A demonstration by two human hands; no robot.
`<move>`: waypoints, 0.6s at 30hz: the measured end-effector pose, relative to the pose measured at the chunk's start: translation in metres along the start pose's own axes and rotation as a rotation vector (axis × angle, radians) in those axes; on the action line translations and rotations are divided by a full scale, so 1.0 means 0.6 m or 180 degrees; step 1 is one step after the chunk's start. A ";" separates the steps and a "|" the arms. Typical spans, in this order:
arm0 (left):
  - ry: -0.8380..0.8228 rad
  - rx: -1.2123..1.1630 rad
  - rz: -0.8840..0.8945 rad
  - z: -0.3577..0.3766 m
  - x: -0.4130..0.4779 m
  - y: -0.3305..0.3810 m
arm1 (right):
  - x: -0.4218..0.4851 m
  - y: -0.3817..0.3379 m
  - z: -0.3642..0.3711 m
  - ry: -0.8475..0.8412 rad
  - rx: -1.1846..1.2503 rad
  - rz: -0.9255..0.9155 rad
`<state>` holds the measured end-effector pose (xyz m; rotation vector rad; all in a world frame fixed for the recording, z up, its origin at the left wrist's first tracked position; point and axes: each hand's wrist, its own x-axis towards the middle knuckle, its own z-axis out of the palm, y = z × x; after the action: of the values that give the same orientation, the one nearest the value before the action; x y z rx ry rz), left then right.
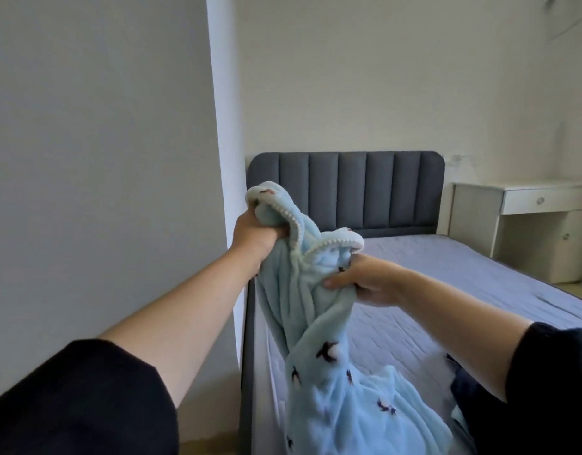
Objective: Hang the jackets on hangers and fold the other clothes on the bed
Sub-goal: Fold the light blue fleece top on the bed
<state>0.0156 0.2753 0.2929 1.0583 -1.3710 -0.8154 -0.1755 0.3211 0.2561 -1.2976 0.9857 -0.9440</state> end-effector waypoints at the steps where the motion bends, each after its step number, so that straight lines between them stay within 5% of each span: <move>1: 0.0030 0.0261 0.0158 -0.009 0.004 0.020 | 0.003 -0.014 0.006 0.0259 -0.0334 -0.0005; 4: -0.0583 0.1916 0.0849 -0.054 0.014 0.092 | 0.015 -0.092 -0.003 0.1613 -0.1368 -0.0321; 6: -0.0886 0.2676 0.1168 -0.081 0.019 0.145 | 0.019 -0.161 -0.016 0.2032 -0.1314 -0.0613; 10: -0.0261 0.3036 0.1538 -0.116 0.044 0.260 | 0.028 -0.295 -0.012 0.2182 -0.0855 -0.1242; 14: 0.1147 0.2522 0.1437 -0.142 0.079 0.333 | 0.045 -0.363 0.006 0.2580 -0.1225 -0.2465; 16: 0.1070 0.2691 0.1104 -0.160 0.086 0.319 | 0.044 -0.353 0.014 0.2302 -0.2321 -0.2422; 18: 0.0456 0.3251 0.0774 -0.181 0.085 0.289 | 0.045 -0.330 0.012 0.2021 -0.3294 -0.1904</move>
<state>0.1043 0.3008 0.4825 1.6171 -1.7758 0.2127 -0.1611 0.2877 0.4530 -2.3092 1.7548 -1.4224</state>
